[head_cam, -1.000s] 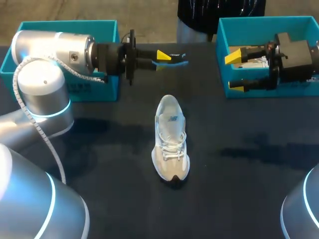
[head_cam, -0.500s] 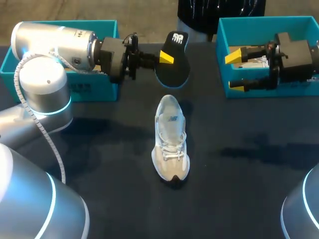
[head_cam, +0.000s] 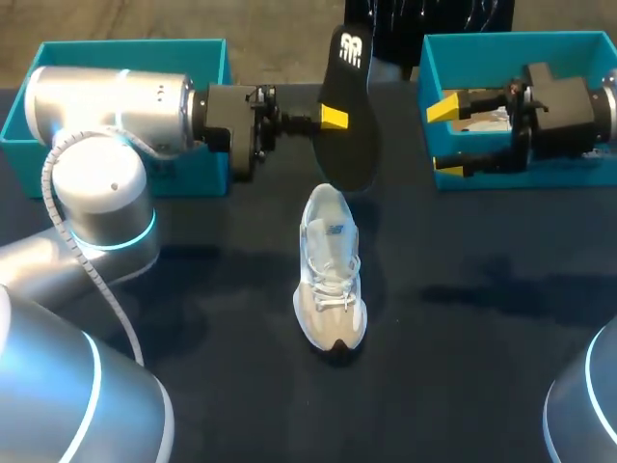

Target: Take the shoe out of the shoebox, open the shoe tongue, remove and reinsert the insole, then place the shoe into the shoebox

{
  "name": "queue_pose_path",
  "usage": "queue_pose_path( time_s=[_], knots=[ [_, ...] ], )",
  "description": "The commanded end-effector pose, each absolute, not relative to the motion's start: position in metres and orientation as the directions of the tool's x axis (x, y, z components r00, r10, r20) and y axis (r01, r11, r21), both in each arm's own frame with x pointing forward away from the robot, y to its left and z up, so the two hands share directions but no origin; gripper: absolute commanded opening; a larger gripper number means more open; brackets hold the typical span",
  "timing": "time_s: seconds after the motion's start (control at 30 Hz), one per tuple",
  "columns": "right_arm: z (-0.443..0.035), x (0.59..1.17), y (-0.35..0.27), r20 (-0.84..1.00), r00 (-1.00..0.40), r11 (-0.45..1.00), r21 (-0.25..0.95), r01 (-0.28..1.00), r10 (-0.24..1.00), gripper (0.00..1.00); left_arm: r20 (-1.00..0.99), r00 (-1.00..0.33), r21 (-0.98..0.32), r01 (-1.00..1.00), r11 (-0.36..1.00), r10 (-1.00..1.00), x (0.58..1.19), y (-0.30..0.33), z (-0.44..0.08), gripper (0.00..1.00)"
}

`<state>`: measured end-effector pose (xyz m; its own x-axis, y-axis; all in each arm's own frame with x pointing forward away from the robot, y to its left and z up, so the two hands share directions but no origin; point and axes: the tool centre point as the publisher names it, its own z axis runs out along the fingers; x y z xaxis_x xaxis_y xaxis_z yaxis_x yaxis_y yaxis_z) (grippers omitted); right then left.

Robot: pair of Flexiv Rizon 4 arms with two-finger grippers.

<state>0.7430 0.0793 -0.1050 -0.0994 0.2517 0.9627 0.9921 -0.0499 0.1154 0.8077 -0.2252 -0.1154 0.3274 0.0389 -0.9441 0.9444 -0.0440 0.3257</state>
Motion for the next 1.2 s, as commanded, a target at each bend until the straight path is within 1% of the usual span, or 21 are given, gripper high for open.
queue_pose_path(
  time_s=[0.03, 0.8, 0.83, 0.87, 0.93, 1.0, 1.03, 1.07, 1.1, 1.2],
  knots=[
    [-0.109, 0.755, 0.090, 0.964, -0.100, -0.029, 0.111, 0.993, 0.245, 1.00, -0.944, 0.330, 0.329, 0.944, -0.027, 0.027, 0.803, -0.229, -0.116, 0.00],
    [-0.110, 0.764, 0.127, 0.967, -0.144, 0.005, 0.146, 0.989, 0.211, 1.00, -0.946, 0.323, 0.323, 0.946, 0.002, -0.012, 0.797, -0.245, -0.112, 0.00],
    [-0.111, 0.764, 0.128, 0.967, -0.145, 0.006, 0.147, 0.989, 0.209, 0.98, -0.946, 0.323, 0.323, 0.946, 0.006, -0.014, 0.797, -0.245, -0.112, 0.00],
    [-0.111, 0.764, 0.128, 0.967, -0.145, 0.006, 0.147, 0.989, 0.209, 0.93, -0.947, 0.321, 0.321, 0.947, 0.008, -0.015, 0.797, -0.246, -0.112, 0.00],
    [-0.111, 0.764, 0.129, 0.967, -0.145, 0.007, 0.146, 0.989, 0.207, 0.84, -0.947, 0.320, 0.320, 0.947, 0.012, -0.017, 0.797, -0.247, -0.112, 0.00],
    [-0.112, 0.764, 0.129, 0.968, -0.144, 0.009, 0.146, 0.989, 0.206, 0.72, -0.948, 0.318, 0.318, 0.948, 0.014, -0.020, 0.796, -0.248, -0.111, 0.00],
    [-0.113, 0.765, 0.129, 0.968, -0.144, 0.009, 0.145, 0.989, 0.204, 0.59, -0.948, 0.317, 0.317, 0.948, 0.016, -0.022, 0.796, -0.248, -0.111, 0.00],
    [-0.113, 0.765, 0.130, 0.968, -0.144, 0.010, 0.145, 0.989, 0.204, 0.55, -0.950, 0.312, 0.312, 0.950, 0.018, -0.025, 0.796, -0.249, -0.112, 0.00],
    [-0.113, 0.765, 0.130, 0.969, -0.143, 0.011, 0.144, 0.989, 0.201, 0.51, -0.950, 0.312, 0.312, 0.950, 0.018, -0.025, 0.796, -0.249, -0.112, 0.00],
    [-0.114, 0.765, 0.132, 0.970, -0.144, 0.013, 0.144, 0.989, 0.197, 0.47, -0.950, 0.312, 0.312, 0.950, 0.021, -0.026, 0.796, -0.250, -0.111, 0.00]
  ],
)
